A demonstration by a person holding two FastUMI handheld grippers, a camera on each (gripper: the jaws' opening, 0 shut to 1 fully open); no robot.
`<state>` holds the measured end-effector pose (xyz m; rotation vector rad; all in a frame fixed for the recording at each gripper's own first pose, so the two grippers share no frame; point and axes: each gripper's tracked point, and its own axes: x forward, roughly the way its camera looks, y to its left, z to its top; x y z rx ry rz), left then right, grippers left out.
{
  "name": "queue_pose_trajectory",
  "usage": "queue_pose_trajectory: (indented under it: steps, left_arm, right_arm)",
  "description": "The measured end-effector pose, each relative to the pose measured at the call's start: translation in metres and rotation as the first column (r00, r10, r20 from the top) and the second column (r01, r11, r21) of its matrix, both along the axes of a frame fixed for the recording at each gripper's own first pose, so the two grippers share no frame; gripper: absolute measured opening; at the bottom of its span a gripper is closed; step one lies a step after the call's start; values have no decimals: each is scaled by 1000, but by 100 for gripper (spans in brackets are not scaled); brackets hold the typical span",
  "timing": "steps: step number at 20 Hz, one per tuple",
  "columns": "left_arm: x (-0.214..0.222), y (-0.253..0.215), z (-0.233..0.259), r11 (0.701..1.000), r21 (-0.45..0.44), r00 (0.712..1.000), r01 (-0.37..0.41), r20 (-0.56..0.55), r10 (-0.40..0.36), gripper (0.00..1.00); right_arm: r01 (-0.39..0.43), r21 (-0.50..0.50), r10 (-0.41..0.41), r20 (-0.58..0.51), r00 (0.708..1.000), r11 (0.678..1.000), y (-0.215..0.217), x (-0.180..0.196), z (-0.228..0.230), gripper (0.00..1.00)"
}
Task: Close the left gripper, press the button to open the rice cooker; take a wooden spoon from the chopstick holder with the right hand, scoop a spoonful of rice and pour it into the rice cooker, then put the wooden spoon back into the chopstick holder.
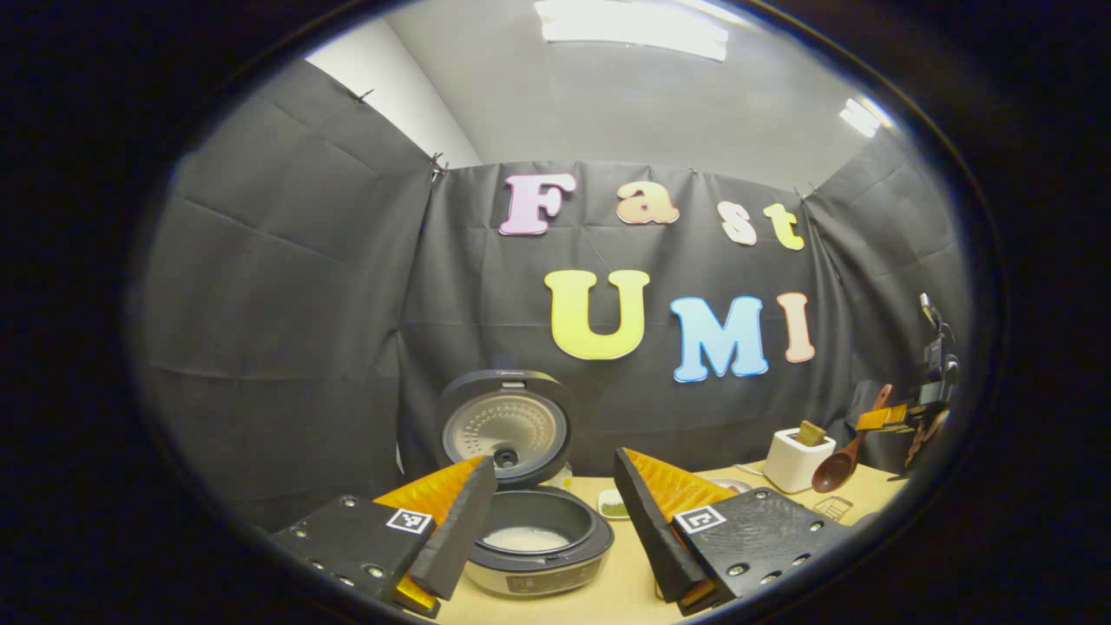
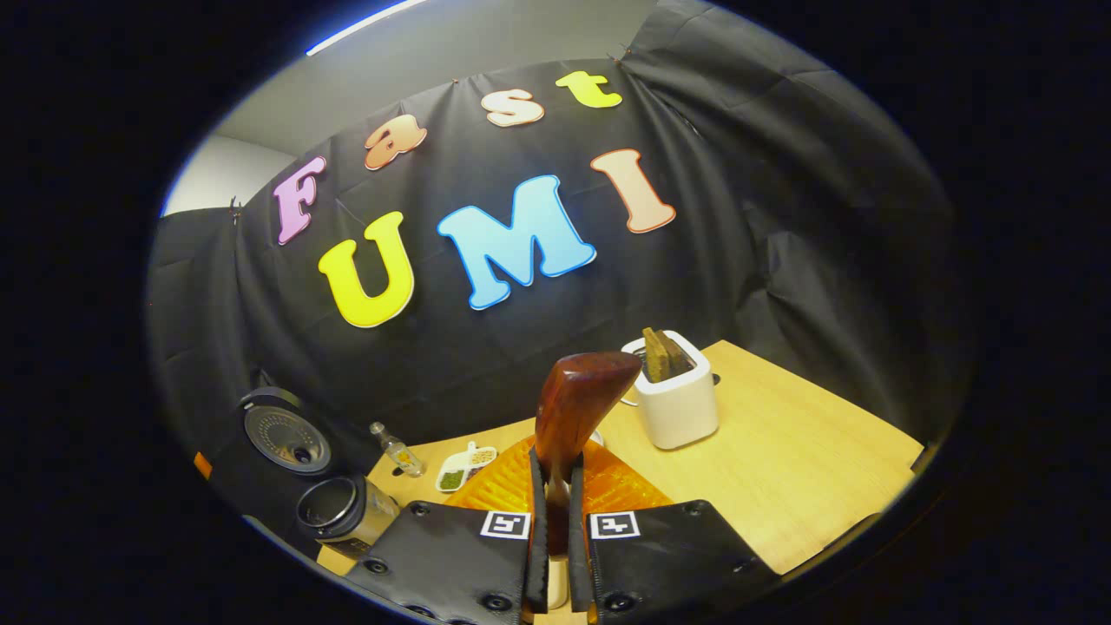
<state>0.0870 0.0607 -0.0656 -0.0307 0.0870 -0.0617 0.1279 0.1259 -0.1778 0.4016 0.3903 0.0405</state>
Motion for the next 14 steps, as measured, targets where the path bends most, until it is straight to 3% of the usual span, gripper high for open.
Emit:
queue_pose_trajectory:
  steps: [8,14]
  left_arm:
    - [-15,-13,10,999,45,1000,6,-5,-6,84]
    - [-28,-9,19,997,69,1000,-24,-6,24,84]
  right_arm:
    - [28,-92,-38,-113,993,995,-36,-14,-70,11]
    - [4,-55,-15,-198,980,998,-29,-23,-115,14]
